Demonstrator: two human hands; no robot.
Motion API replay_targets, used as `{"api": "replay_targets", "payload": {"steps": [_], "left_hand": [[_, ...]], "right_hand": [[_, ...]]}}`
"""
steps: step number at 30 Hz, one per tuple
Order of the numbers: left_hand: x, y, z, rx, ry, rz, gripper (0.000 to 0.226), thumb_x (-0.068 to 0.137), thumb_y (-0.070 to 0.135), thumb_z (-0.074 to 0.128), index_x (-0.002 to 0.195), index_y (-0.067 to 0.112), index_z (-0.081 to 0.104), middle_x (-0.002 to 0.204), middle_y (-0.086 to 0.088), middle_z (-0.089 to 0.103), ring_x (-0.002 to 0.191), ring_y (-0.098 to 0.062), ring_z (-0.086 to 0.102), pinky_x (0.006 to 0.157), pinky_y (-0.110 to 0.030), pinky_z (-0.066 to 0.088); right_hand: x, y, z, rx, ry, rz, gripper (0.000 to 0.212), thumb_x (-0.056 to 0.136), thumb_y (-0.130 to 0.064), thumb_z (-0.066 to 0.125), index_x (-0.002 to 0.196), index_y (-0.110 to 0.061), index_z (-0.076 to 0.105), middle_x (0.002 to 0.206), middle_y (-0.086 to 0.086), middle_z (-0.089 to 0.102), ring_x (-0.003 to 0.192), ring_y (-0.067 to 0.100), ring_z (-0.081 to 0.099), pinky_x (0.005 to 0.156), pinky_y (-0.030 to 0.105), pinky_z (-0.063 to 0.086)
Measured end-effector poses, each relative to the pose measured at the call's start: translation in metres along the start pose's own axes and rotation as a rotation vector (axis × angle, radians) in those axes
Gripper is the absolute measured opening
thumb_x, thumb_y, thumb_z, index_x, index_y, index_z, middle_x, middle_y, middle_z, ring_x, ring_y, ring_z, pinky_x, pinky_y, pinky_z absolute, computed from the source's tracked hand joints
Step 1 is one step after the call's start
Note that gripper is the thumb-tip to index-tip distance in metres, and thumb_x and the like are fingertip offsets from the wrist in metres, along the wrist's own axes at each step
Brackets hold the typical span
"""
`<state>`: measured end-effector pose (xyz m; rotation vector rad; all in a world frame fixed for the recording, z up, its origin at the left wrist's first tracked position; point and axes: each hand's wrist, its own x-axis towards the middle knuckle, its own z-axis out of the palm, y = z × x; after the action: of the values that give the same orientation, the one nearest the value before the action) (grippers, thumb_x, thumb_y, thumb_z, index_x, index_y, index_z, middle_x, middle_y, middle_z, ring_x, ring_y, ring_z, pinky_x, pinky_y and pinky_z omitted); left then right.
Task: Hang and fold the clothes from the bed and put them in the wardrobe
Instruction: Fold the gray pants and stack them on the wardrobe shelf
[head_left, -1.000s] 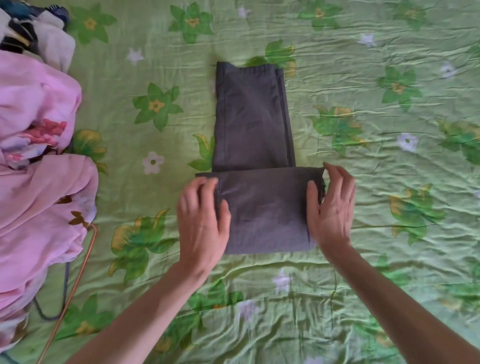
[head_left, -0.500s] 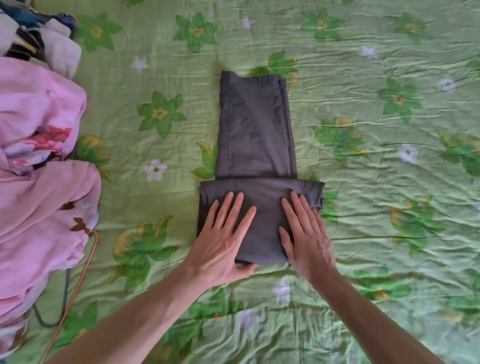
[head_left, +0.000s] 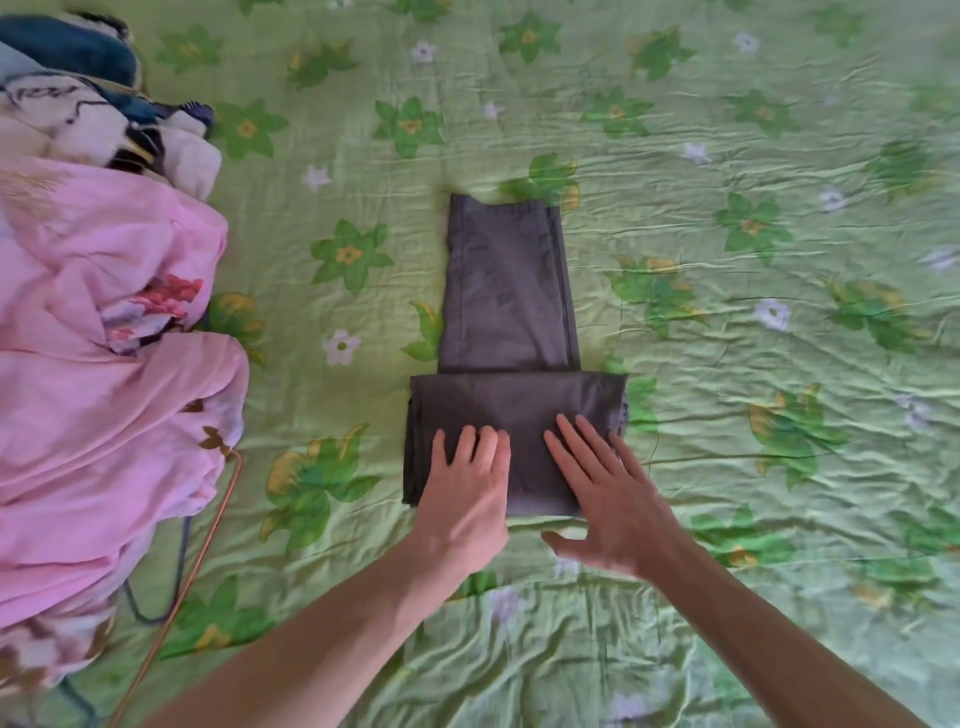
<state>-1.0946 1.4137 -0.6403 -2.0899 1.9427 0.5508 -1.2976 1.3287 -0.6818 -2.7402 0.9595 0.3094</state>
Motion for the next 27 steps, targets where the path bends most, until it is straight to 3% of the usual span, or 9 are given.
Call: {"api": "replay_targets", "payload": {"steps": [4, 8, 10, 13, 15, 18, 21, 23, 27], "left_hand": [[-0.029, -0.006, -0.005, -0.049, 0.038, 0.079, 0.063, 0.093, 0.014, 0.053, 0.152, 0.010, 0.033, 0.141, -0.010, 0.049, 0.129, -0.031, 0.047, 0.116, -0.050, 0.035], [-0.064, -0.006, -0.017, -0.035, -0.057, 0.175, 0.042, 0.098, 0.016, 0.047, 0.140, 0.017, 0.041, 0.120, -0.006, 0.060, 0.108, -0.028, 0.058, 0.094, -0.042, 0.045], [-0.077, -0.010, -0.027, -0.111, -0.139, 0.202, 0.030, 0.099, 0.019, 0.045, 0.129, 0.020, 0.047, 0.111, -0.003, 0.059, 0.099, -0.027, 0.060, 0.080, -0.040, 0.047], [-0.088, -0.023, -0.043, -0.262, -0.231, 0.187, 0.022, 0.097, 0.028, 0.047, 0.117, 0.021, 0.056, 0.105, -0.001, 0.055, 0.091, -0.025, 0.061, 0.077, -0.036, 0.049], [-0.088, -0.035, -0.055, -0.358, -0.245, 0.160, 0.019, 0.093, 0.032, 0.050, 0.108, 0.025, 0.056, 0.096, 0.002, 0.061, 0.081, -0.020, 0.063, 0.067, -0.031, 0.048], [-0.075, -0.057, -0.066, -0.569, -0.213, 0.066, 0.009, 0.084, 0.030, 0.061, 0.090, 0.027, 0.056, 0.072, 0.004, 0.065, 0.062, -0.012, 0.059, 0.052, -0.029, 0.043], [-0.052, -0.082, -0.065, -0.844, -0.052, -0.062, 0.016, 0.085, 0.027, 0.077, 0.085, 0.022, 0.061, 0.067, 0.002, 0.063, 0.053, -0.005, 0.053, 0.050, -0.027, 0.041], [-0.037, -0.092, -0.061, -0.995, 0.080, -0.158, 0.025, 0.086, 0.035, 0.084, 0.087, 0.020, 0.065, 0.072, 0.000, 0.065, 0.060, -0.005, 0.057, 0.054, -0.021, 0.042], [-0.009, -0.094, -0.043, -1.295, 0.232, -0.376, 0.020, 0.089, 0.034, 0.082, 0.101, 0.026, 0.068, 0.091, 0.010, 0.074, 0.079, 0.003, 0.068, 0.068, -0.012, 0.050]], "right_hand": [[-0.028, 0.002, -0.003, 0.047, 0.020, -0.078, 0.111, 0.069, -0.041, 0.081, 0.163, -0.016, 0.028, 0.171, 0.003, 0.024, 0.156, 0.026, 0.027, 0.122, 0.043, 0.023], [-0.067, -0.003, -0.012, 0.097, 0.017, -0.183, 0.093, 0.074, -0.042, 0.075, 0.156, -0.016, 0.040, 0.164, 0.001, 0.040, 0.147, 0.021, 0.045, 0.121, 0.039, 0.028], [-0.086, -0.006, -0.019, 0.145, -0.031, -0.206, 0.079, 0.080, -0.045, 0.063, 0.153, -0.023, 0.044, 0.160, -0.007, 0.046, 0.143, 0.011, 0.049, 0.122, 0.037, 0.030], [-0.103, -0.009, -0.034, 0.383, -0.072, -0.156, 0.068, 0.086, -0.042, 0.061, 0.152, -0.037, 0.044, 0.150, -0.032, 0.046, 0.137, -0.007, 0.046, 0.121, 0.022, 0.025], [-0.107, -0.009, -0.046, 0.569, -0.076, -0.051, 0.056, 0.088, -0.044, 0.062, 0.143, -0.047, 0.050, 0.132, -0.045, 0.051, 0.123, -0.015, 0.049, 0.108, 0.009, 0.029], [-0.099, -0.009, -0.058, 0.742, -0.099, 0.092, 0.029, 0.097, -0.051, 0.060, 0.126, -0.047, 0.061, 0.115, -0.034, 0.063, 0.111, -0.010, 0.058, 0.093, 0.014, 0.045], [-0.077, -0.008, -0.064, 0.875, -0.047, 0.235, 0.015, 0.096, -0.041, 0.063, 0.106, -0.032, 0.069, 0.095, -0.020, 0.074, 0.088, -0.010, 0.067, 0.079, 0.012, 0.051], [-0.056, -0.006, -0.063, 0.985, 0.049, 0.339, 0.006, 0.096, -0.037, 0.064, 0.100, -0.035, 0.069, 0.092, -0.019, 0.075, 0.087, -0.004, 0.069, 0.075, 0.013, 0.050], [-0.019, -0.005, -0.045, 1.073, 0.220, 0.446, 0.012, 0.104, -0.036, 0.060, 0.103, -0.025, 0.067, 0.089, -0.001, 0.072, 0.083, 0.018, 0.067, 0.072, 0.037, 0.052]]}}
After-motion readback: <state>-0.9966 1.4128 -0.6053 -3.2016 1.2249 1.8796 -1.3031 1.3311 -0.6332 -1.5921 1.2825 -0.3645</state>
